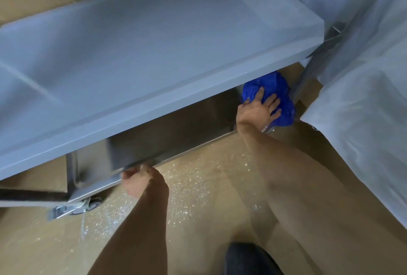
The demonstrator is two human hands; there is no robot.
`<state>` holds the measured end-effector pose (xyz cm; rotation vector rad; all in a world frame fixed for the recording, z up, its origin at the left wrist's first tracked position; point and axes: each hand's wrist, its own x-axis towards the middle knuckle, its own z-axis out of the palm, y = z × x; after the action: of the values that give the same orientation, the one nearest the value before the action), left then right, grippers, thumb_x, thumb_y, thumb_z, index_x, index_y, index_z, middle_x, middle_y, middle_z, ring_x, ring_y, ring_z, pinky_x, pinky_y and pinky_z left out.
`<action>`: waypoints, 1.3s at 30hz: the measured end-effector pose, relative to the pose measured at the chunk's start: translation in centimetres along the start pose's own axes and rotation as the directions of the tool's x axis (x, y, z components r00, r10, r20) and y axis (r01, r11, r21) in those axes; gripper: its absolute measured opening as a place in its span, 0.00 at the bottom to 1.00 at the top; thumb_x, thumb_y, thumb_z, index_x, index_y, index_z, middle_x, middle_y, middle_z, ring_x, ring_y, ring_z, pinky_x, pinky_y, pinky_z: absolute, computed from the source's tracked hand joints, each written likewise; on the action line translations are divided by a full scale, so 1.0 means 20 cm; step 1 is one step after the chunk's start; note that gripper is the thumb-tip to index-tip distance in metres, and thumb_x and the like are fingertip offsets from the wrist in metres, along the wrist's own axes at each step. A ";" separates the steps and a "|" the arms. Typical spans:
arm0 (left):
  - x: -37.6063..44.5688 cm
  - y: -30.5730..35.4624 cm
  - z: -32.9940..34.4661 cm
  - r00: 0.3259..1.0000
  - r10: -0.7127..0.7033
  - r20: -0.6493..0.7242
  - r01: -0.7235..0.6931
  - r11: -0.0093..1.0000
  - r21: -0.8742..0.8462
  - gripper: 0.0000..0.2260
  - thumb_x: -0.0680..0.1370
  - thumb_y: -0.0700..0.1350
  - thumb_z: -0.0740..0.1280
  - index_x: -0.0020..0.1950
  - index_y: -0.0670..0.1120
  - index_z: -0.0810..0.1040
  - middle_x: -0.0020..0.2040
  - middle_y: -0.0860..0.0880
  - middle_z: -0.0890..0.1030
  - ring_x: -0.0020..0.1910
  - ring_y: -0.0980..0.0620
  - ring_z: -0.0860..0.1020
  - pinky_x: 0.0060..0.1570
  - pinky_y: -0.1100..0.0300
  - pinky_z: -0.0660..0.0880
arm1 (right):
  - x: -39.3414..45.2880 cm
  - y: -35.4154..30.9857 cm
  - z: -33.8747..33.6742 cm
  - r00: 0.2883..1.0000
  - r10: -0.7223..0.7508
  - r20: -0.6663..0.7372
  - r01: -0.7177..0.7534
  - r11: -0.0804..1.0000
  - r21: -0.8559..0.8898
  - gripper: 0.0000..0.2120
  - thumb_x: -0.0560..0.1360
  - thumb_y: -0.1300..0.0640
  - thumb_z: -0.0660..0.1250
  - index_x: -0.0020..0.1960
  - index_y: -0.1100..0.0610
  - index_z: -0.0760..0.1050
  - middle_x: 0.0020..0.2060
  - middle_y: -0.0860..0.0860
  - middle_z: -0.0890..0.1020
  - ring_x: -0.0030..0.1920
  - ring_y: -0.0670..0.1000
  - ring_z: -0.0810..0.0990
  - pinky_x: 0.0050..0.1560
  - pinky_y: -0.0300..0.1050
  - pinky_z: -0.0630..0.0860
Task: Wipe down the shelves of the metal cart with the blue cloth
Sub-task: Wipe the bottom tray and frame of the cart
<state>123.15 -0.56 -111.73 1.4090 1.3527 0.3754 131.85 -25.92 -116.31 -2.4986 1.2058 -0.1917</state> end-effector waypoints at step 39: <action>0.63 0.13 -0.62 0.937 0.332 -0.109 -0.282 0.902 0.326 0.31 0.75 0.55 0.58 0.73 0.38 0.60 0.63 0.35 0.70 0.57 0.34 0.72 0.55 0.42 0.71 | -0.90 -0.31 0.07 0.607 -0.781 0.148 0.785 0.618 0.046 0.25 0.65 0.42 0.69 0.52 0.59 0.74 0.63 0.62 0.72 0.65 0.65 0.69 0.61 0.61 0.70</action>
<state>118.14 16.66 -110.69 1.8984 1.3597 0.5134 125.55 -8.02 -114.76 -2.8271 -0.0482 -0.1904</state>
